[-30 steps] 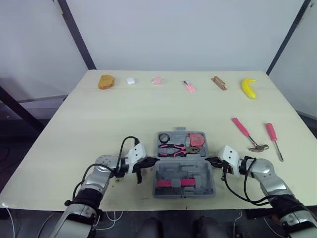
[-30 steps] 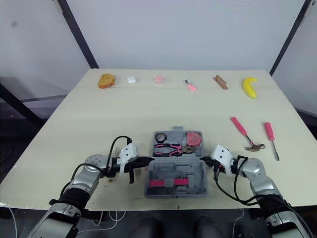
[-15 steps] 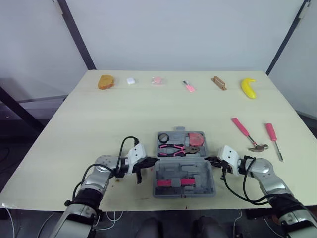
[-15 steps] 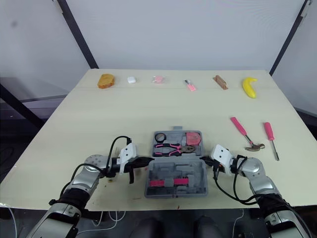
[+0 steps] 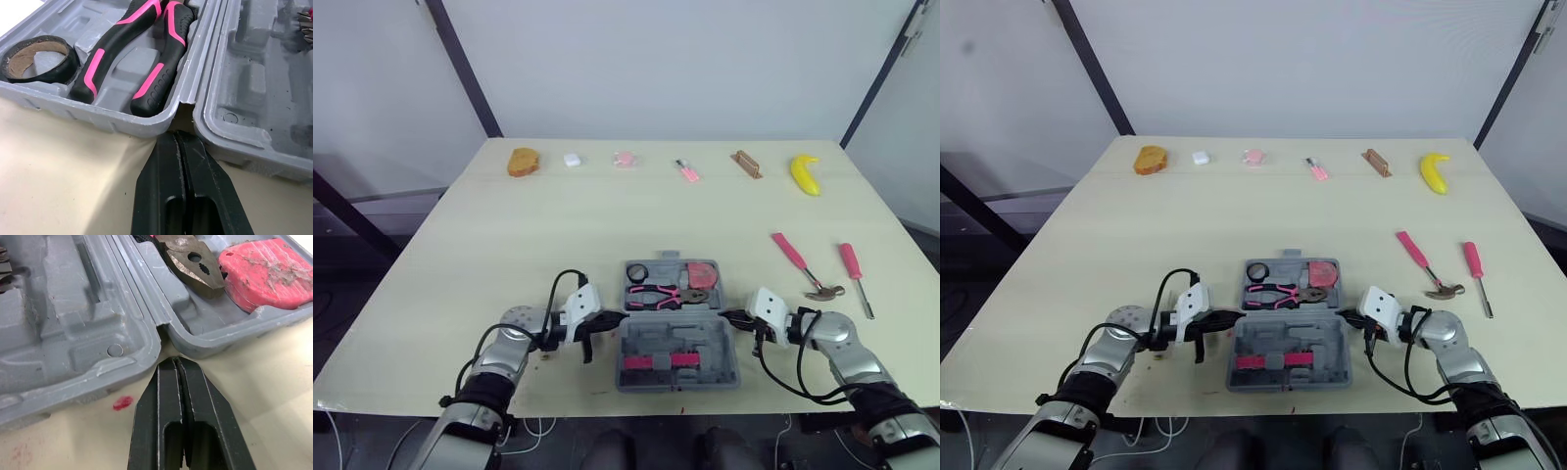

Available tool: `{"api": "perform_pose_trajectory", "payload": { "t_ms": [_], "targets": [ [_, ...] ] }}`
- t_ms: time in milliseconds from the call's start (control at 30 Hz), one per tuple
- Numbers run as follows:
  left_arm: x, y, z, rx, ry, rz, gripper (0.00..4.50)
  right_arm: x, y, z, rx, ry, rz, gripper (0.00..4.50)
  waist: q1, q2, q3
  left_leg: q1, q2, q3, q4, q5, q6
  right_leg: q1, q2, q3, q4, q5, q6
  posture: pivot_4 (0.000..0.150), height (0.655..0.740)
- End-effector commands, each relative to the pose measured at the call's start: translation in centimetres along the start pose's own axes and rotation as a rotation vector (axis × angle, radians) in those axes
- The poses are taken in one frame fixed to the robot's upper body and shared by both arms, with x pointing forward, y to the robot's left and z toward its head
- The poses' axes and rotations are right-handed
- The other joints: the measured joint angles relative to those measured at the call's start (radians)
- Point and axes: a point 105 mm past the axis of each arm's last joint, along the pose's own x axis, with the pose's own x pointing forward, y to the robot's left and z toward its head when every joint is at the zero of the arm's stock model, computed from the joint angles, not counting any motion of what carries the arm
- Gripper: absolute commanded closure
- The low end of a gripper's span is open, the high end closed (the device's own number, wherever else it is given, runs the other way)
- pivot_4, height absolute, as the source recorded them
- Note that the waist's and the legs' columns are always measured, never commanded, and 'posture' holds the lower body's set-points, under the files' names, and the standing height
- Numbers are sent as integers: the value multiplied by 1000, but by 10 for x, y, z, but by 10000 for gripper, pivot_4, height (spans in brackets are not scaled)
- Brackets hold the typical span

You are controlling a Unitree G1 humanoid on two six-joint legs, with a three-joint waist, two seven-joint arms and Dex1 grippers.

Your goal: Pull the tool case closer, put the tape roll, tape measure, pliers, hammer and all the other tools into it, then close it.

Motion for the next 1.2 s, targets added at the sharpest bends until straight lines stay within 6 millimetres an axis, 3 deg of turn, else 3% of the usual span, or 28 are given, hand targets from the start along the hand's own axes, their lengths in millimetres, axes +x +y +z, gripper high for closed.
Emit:
{"api": "perform_pose_trajectory", "payload": {
  "t_ms": [33,267,500,667,800,867,967,1000,1067,1100,1167,1200],
  "targets": [
    [-8,1,-5,-1,17,15,45000,-7,-4,-2,4,1,-20,44650,0,0,0,0,0,0,0,0,0,0,0,0,0,0,0,1500,7400],
    [-20,8,3,-6,-27,63,45000,-19,-8,-1,8,-17,-49,44650,0,0,0,0,0,0,0,0,0,0,0,0,0,0,0,1500,7400],
    [-50,10,24,-44,-184,136,45000,-53,-18,10,79,-112,-185,44650,2,0,0,-1,0,0,0,0,0,0,-1,0,0,0,0,1500,7400],
    [-90,14,40,-83,-311,291,45000,-95,-22,4,179,-174,-358,44650,2,0,0,-1,1,-1,0,0,0,0,-2,0,0,0,0,1500,7400],
    [-120,11,31,-164,-322,400,45000,-120,-15,-7,221,-167,-422,44650,1,0,0,0,1,-1,-1,0,0,0,-2,0,-1,0,0,1500,7400],
    [-138,9,17,-194,-278,483,45000,-137,-10,-12,255,-165,-476,44650,0,0,0,1,1,-1,-2,0,0,0,-2,0,-1,0,0,1500,7400],
    [-181,-6,-24,-301,-160,637,37805,-181,-1,-30,339,-156,-639,45000,0,0,0,1,1,0,-3,0,0,0,-2,1,-1,0,0,1500,7400],
    [-187,-9,-28,-319,-154,671,32571,-190,3,-33,352,-153,-670,45000,0,0,0,2,1,0,-4,0,0,0,-2,2,-1,0,0,1500,7400],
    [-193,-16,-33,-338,-149,711,25109,-204,11,-39,378,-145,-716,39800,3,0,0,2,1,0,-7,0,0,0,-2,1,-5,-1,0,1500,7400],
    [-196,-20,-35,-346,-147,726,17891,-211,14,-42,393,-141,-739,34399,3,0,0,2,1,1,-7,0,0,0,-2,0,-6,-1,0,1500,7400],
    [-210,-34,-48,-392,-120,781,16110,-232,29,-53,432,-119,-806,29931,4,-2,0,2,1,1,-6,0,0,0,-4,1,-6,-2,-4,1500,7400],
    [-215,-39,-52,-409,-110,805,12197,-240,34,-56,444,-114,-831,26873,3,-2,-1,2,1,1,-6,0,0,0,-4,1,-5,-2,-4,1500,7400]
  ]
}}
